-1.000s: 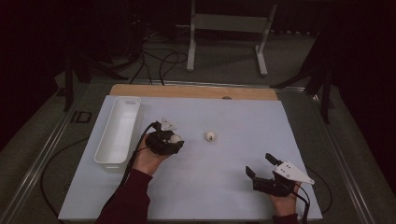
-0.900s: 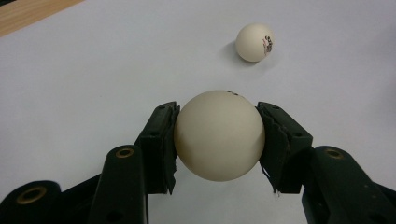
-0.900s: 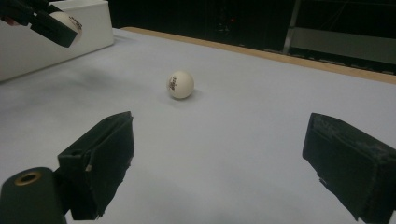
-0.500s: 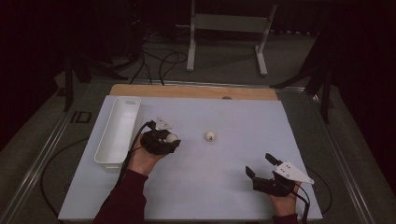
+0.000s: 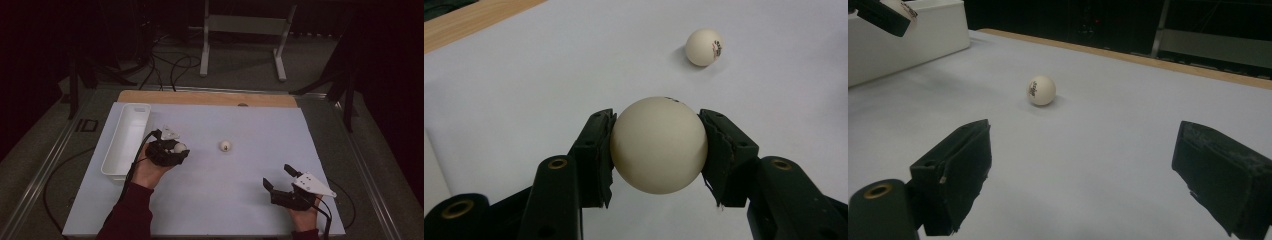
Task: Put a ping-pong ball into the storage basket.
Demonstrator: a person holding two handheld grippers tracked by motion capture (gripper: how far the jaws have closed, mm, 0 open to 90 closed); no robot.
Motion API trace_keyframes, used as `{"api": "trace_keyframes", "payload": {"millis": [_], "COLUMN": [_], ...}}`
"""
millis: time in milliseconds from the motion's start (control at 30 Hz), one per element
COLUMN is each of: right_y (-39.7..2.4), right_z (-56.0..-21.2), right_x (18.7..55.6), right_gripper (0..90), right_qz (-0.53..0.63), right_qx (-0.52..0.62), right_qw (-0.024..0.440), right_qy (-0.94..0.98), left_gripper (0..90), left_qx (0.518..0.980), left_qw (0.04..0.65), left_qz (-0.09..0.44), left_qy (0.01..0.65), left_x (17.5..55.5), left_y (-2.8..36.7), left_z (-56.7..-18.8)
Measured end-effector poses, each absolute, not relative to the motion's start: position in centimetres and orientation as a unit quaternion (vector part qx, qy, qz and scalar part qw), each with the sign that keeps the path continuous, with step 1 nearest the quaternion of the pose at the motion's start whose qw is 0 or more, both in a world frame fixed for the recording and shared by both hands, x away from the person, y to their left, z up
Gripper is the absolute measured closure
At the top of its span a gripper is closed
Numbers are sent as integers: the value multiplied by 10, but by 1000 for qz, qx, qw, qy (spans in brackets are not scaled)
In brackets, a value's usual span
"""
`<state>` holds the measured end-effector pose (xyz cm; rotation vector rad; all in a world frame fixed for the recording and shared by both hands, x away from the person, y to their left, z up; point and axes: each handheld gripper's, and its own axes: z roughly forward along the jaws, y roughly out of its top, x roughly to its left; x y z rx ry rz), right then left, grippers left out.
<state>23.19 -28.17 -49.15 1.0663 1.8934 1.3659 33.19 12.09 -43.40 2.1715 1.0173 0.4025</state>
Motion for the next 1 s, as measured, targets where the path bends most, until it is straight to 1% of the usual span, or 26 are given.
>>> {"api": "trace_keyframes", "payload": {"millis": [1000], "right_y": [-283], "right_z": [-491], "right_x": [231], "right_gripper": [88], "right_qz": [512], "right_qx": [398], "right_qw": [284], "right_qy": [706], "left_gripper": [513], "left_qx": [835], "left_qw": [347], "left_qz": [163], "left_qy": [394], "left_x": [329], "left_y": [143], "left_z": [-431]}}
